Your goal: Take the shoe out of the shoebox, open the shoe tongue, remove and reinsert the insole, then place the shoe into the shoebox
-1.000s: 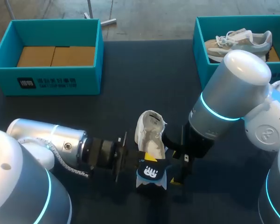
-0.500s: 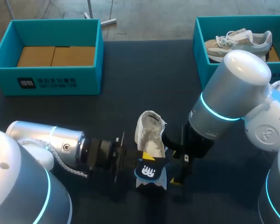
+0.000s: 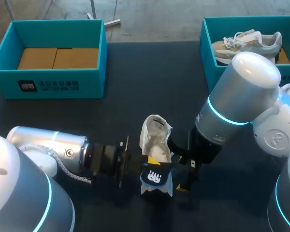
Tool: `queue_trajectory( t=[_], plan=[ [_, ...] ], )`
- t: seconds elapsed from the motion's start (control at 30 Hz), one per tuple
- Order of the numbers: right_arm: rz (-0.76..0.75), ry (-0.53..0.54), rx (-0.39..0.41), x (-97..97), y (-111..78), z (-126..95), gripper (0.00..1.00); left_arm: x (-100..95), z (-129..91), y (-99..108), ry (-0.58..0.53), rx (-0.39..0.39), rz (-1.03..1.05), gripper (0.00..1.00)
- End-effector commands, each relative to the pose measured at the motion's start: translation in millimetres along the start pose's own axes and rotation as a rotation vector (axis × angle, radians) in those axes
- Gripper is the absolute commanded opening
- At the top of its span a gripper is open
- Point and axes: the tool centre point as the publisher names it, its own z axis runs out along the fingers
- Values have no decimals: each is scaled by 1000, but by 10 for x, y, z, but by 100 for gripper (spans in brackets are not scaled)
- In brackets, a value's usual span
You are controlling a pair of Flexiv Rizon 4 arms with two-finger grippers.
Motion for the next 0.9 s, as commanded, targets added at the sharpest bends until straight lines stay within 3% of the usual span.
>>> queue_trajectory(
  t=[0.03,0.9],
  plan=[
    [0,-3,0,8,5,24,100,7,28,38,-6,-8,0,0],
    [0,-3,0,8,5,24,100,-41,65,272,-45,-81,6,0]
  ],
)
